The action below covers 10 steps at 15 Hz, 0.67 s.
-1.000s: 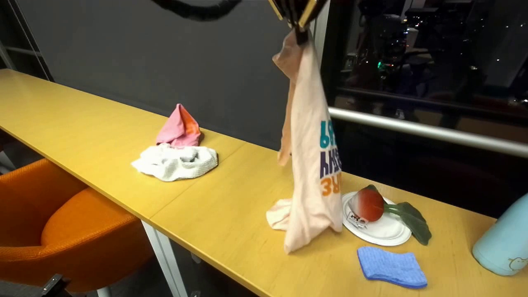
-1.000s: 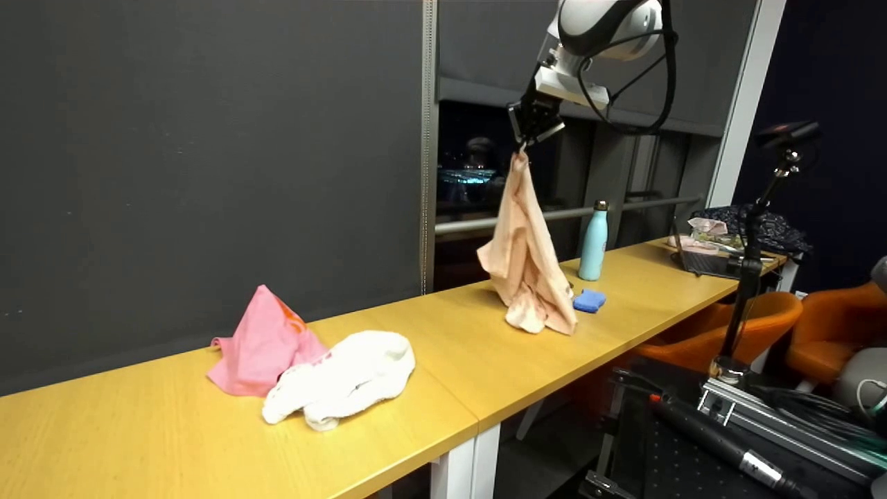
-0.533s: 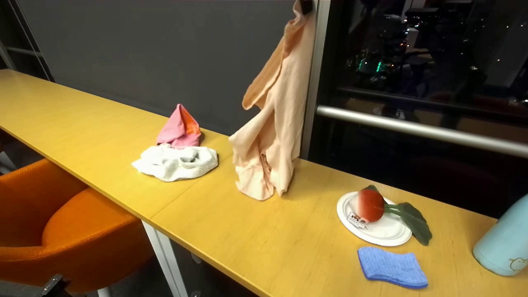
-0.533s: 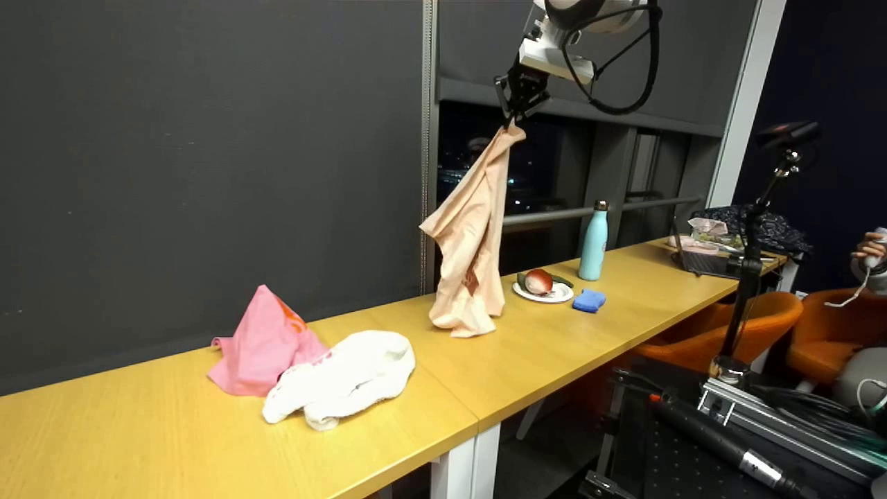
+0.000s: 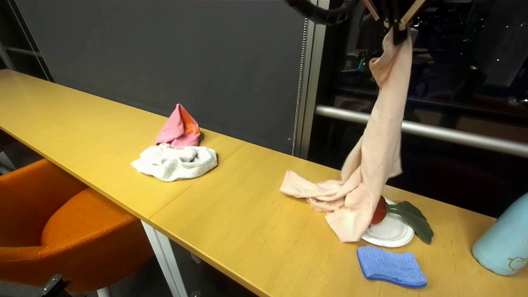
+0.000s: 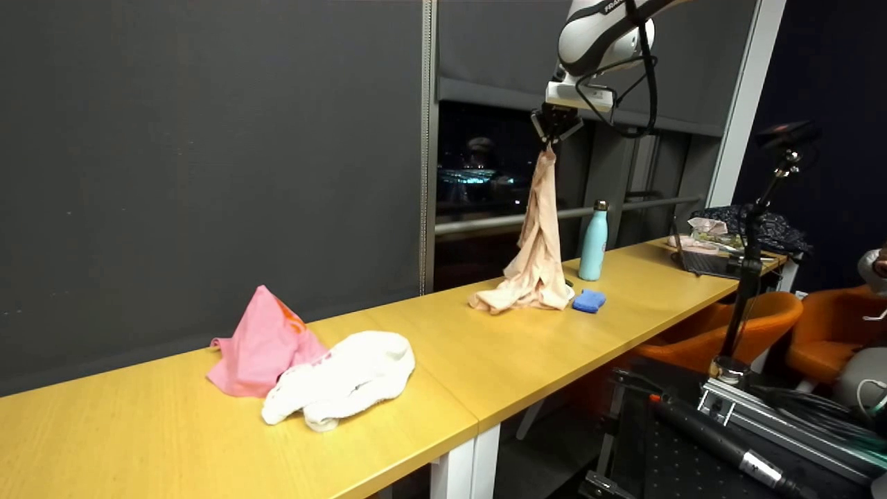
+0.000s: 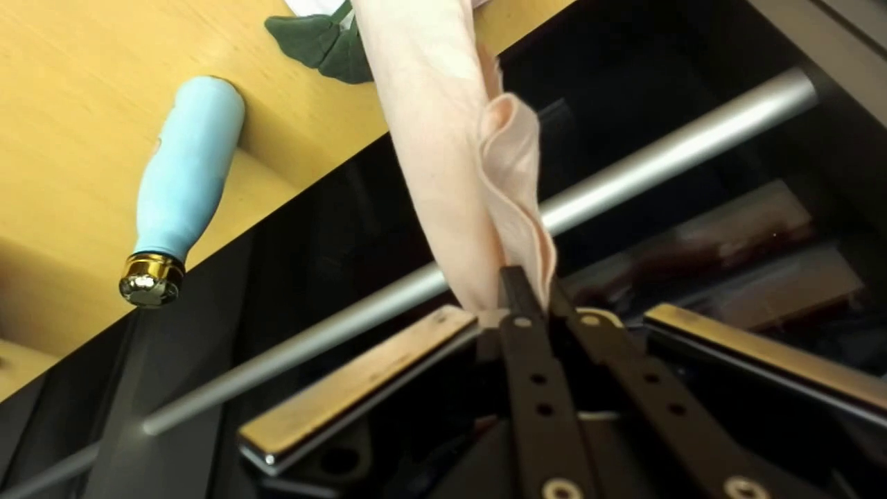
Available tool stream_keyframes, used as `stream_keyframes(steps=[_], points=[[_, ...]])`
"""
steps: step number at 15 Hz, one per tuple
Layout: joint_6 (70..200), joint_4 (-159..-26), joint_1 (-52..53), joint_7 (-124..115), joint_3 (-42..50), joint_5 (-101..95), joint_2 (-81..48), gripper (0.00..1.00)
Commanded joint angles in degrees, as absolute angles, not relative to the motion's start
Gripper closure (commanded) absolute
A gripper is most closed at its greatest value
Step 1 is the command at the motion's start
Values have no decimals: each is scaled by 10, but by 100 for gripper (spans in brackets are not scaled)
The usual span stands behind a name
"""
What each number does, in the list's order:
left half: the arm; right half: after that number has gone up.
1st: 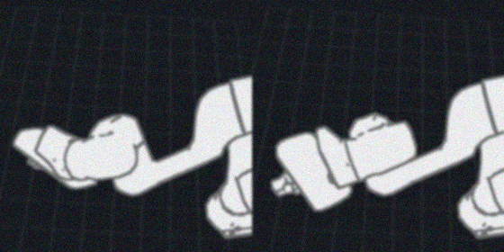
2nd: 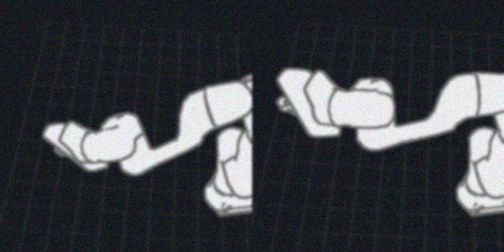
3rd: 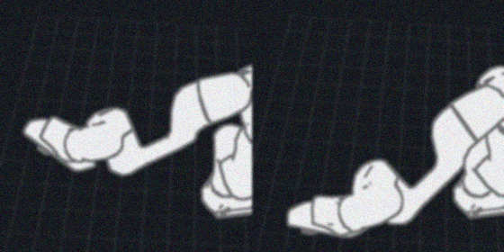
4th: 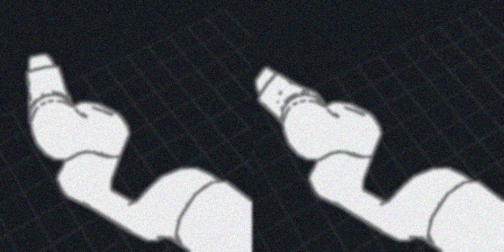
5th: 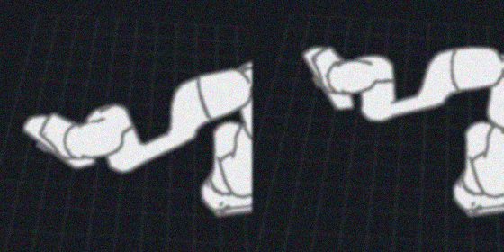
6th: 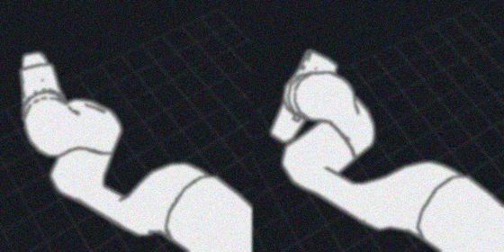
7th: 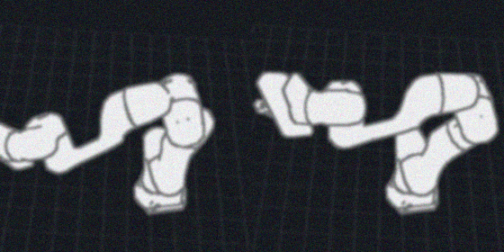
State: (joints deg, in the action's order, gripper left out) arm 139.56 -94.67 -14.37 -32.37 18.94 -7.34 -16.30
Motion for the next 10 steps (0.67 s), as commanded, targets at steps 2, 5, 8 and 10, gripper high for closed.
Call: stream_keyframes(steps=[2, 5, 8, 10], points=[[1360, -970, -99, -306, 169, -81, -119, 99], [1335, -1020, -70, -260, 127, -47, -59, 99], [1292, -1094, -47, -229, 86, -15, 18, 99], [1272, -1161, -37, -199, 64, 14, 69, 99]])
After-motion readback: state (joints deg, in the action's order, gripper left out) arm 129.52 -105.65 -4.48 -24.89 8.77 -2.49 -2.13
